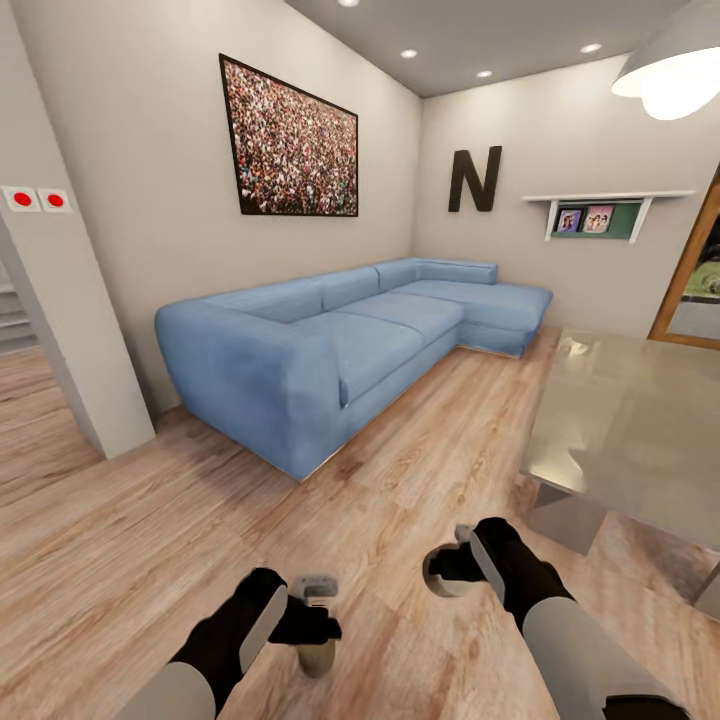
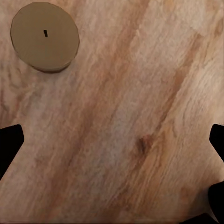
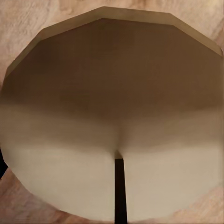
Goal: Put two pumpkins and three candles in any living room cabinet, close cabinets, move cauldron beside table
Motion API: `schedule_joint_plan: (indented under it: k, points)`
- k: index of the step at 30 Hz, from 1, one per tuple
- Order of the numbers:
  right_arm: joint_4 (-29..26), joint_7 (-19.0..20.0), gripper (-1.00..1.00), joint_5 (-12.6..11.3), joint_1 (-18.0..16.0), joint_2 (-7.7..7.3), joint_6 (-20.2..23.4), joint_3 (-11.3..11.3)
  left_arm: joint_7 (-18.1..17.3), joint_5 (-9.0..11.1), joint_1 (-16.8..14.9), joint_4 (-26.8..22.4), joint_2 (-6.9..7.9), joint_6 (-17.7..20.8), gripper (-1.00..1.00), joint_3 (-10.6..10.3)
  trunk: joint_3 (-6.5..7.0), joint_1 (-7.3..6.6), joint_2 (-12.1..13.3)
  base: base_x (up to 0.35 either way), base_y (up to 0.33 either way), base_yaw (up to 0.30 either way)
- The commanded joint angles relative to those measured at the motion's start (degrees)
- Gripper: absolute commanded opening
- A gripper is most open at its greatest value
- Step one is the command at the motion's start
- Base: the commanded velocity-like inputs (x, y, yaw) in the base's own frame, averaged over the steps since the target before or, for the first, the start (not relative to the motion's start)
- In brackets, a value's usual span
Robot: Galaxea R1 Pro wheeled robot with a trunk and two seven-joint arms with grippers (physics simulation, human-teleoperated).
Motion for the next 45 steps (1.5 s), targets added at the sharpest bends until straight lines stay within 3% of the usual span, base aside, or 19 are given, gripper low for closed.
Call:
schedule_joint_plan:
  k: [1,7,14,25,34,45]
  points:
    - [-0.6,0.0,-1.0,-0.1,0.0,0.37,0.4,0.0,0.0,0.0,0.0,0.4,0.01,0.2,1.0,-0.1,-0.06,-0.01,0.0,0.0,0.0,0.0]
    - [-2.4,-0.1,-1.0,-0.1,0.0,1.25,0.6,0.0,0.0,-0.1,0.0,0.9,-0.01,-0.2,1.0,-0.1,-0.06,-0.01,0.0,0.0,0.0,0.0]
    - [-3.0,-0.1,-1.0,0.0,0.0,1.44,0.8,-0.2,0.0,-0.1,-0.1,2.1,-0.01,-4.8,1.0,-0.1,-0.06,-0.01,0.0,0.0,0.0,0.0]
    - [-3.0,-0.1,-1.0,0.0,0.0,1.44,0.8,-0.1,0.2,-0.2,-0.3,2.4,-0.01,-5.1,1.0,-0.2,-0.06,-0.01,0.0,0.143,0.0,0.0]
    - [-3.0,-0.1,-1.0,0.0,0.0,1.44,0.8,-0.1,4.8,-3.2,-0.3,2.6,-0.49,-5.0,1.0,-0.1,-0.06,-0.01,0.0,0.289,-0.025,0.0]
    - [-3.0,-0.1,-1.0,0.0,0.0,1.44,0.8,-0.1,5.5,-3.7,-0.3,2.6,-0.69,-4.8,1.0,-0.1,-0.06,-0.01,0.0,0.035,-0.007,0.0]
